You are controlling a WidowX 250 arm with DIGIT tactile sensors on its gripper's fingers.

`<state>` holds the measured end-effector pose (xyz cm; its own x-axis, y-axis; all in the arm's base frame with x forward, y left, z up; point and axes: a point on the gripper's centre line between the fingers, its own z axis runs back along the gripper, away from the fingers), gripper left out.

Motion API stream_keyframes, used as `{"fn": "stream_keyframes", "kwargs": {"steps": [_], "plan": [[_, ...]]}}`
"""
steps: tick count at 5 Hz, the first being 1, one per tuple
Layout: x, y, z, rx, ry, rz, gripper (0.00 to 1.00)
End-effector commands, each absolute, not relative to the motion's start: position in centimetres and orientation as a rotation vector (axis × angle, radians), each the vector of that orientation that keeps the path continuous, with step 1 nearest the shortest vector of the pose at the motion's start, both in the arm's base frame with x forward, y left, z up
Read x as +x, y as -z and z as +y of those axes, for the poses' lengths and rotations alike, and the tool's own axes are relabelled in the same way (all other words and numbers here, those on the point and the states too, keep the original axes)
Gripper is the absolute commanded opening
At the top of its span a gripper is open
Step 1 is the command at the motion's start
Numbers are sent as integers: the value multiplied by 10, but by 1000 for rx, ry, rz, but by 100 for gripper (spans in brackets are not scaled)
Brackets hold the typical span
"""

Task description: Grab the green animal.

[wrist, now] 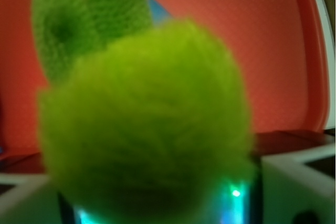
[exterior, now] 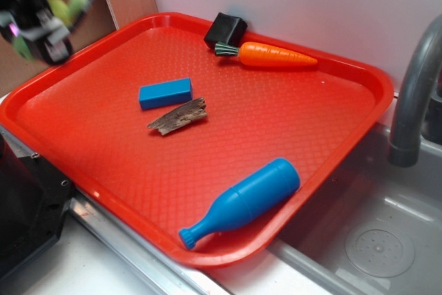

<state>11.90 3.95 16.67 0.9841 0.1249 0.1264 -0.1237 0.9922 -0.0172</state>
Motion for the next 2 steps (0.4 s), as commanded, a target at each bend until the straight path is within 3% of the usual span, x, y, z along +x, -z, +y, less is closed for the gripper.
{"fn": "stream_keyframes", "kwargs": {"steps": [1, 2], "plan": [[165, -245, 51, 40, -119, -115, 0], [177, -254, 36, 76, -69, -124, 0]]}}
